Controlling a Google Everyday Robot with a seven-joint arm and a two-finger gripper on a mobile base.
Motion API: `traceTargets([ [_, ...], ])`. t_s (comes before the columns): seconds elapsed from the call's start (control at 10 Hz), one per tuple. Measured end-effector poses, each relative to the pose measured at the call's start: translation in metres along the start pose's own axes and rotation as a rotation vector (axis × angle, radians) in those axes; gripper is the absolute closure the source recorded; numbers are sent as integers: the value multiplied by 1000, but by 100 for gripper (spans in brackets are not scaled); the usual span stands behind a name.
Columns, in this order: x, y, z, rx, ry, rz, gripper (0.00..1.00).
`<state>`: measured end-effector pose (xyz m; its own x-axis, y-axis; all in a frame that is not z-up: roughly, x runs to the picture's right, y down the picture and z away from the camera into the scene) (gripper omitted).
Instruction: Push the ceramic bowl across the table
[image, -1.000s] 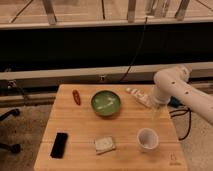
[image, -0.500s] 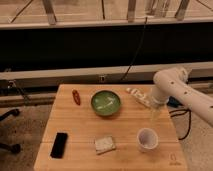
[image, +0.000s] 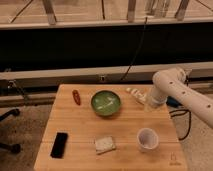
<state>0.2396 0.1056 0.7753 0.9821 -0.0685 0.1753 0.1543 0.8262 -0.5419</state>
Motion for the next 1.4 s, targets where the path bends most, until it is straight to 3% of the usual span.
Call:
traceTargets([
  [0.1, 2, 1, 2, -3, 0, -7, 96],
  [1.4, -39, 2, 54, -84, 5, -156, 96],
])
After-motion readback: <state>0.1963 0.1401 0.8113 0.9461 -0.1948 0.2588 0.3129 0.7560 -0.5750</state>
